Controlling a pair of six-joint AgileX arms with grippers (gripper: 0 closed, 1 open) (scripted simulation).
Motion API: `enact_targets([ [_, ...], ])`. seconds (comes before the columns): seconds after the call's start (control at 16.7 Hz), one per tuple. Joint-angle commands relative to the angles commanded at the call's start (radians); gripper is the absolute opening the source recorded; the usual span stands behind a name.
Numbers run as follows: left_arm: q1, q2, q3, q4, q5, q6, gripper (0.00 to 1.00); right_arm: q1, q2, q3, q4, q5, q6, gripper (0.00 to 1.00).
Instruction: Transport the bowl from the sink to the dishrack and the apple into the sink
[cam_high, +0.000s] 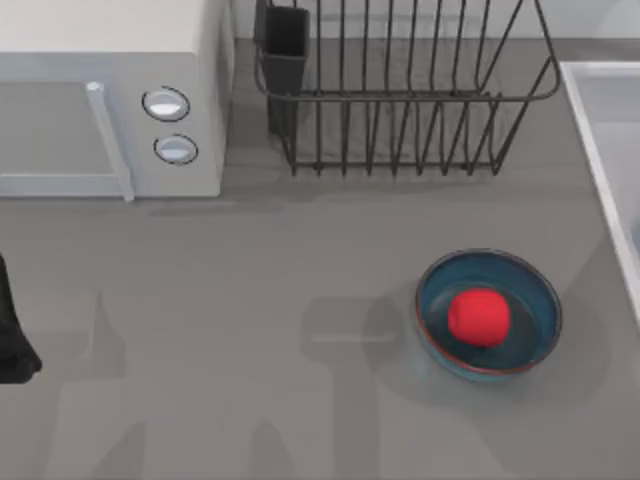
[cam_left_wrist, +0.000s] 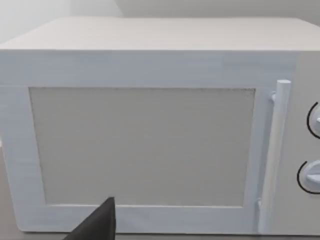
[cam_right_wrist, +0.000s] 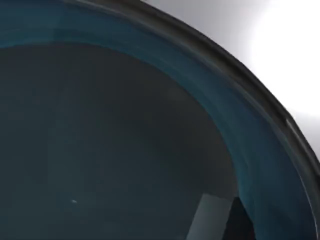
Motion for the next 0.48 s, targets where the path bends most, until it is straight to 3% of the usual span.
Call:
enact_targets([
  [0.12,0.0,0.0,0.0,0.0,0.0,0.0,1.0,0.0,0.0,0.0,0.0,0.0,0.0,0.0],
  [0.48,0.0,0.0,0.0,0.0,0.0,0.0,1.0,0.0,0.0,0.0,0.0,0.0,0.0,0.0],
])
